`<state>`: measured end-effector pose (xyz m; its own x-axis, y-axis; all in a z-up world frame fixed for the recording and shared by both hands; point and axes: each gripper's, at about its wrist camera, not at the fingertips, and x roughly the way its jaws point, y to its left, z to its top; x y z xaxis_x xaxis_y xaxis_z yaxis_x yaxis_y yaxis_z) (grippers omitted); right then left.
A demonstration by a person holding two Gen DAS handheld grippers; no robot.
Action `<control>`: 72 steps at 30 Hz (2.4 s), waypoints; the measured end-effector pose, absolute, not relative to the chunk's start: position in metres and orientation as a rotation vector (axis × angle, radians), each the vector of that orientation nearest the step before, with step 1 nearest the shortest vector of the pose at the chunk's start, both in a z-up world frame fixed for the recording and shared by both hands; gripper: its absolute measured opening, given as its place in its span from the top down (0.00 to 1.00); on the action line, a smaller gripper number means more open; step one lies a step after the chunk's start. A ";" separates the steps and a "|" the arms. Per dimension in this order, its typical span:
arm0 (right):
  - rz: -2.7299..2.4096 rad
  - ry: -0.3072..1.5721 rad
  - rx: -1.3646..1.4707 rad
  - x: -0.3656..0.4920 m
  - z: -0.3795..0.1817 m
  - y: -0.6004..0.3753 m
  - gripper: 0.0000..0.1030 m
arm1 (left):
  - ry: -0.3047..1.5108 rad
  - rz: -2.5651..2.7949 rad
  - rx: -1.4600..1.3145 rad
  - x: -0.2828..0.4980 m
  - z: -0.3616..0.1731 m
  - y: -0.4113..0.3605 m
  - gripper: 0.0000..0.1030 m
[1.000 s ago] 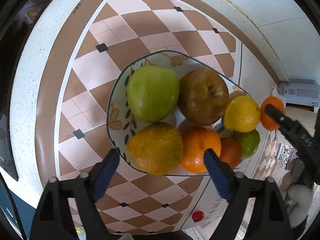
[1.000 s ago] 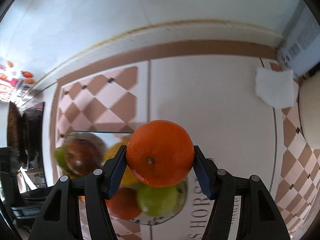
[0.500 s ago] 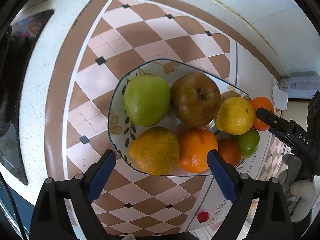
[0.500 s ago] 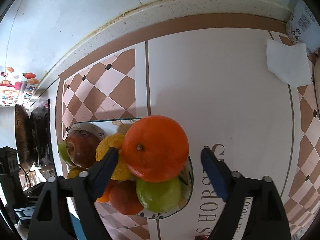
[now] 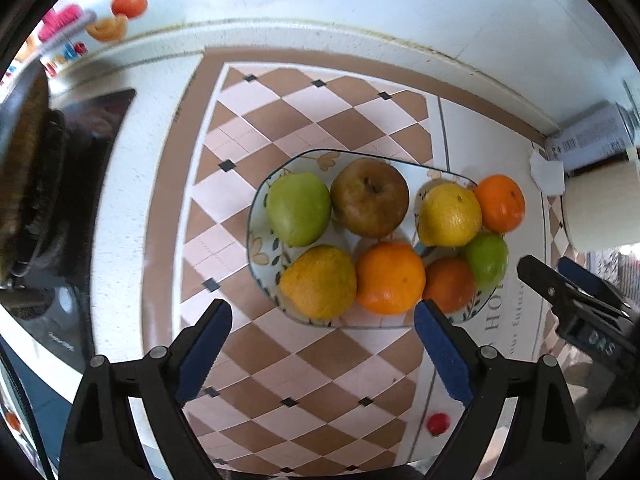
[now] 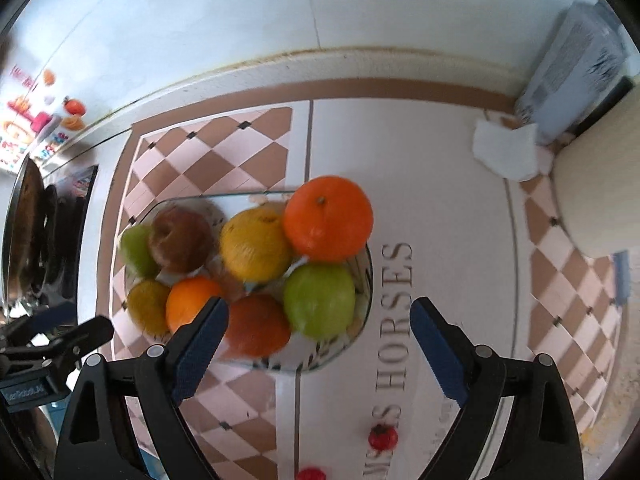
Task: Organize fruits
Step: 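Withdraw both open tools from the plate, then grasp a cherry tomato with the right tool while the left tool grasps the other tomato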
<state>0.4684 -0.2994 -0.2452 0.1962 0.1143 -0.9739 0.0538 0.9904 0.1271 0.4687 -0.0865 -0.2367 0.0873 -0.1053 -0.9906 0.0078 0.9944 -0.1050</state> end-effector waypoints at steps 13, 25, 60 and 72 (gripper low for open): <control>0.003 1.268 0.164 0.384 -0.180 -0.284 0.09 | 1.313 -0.082 0.004 0.404 -0.179 -0.083 0.09; -0.001 1.165 0.186 0.332 -0.118 -0.281 0.09 | 1.218 -0.105 0.023 0.362 -0.132 -0.082 0.09; 0.034 1.110 0.329 0.299 -0.085 -0.306 0.08 | 1.135 -0.131 0.061 0.330 -0.094 -0.096 0.00; -0.052 1.393 0.491 0.335 -0.276 -0.389 0.28 | 1.293 -0.043 0.237 0.370 -0.211 -0.149 0.00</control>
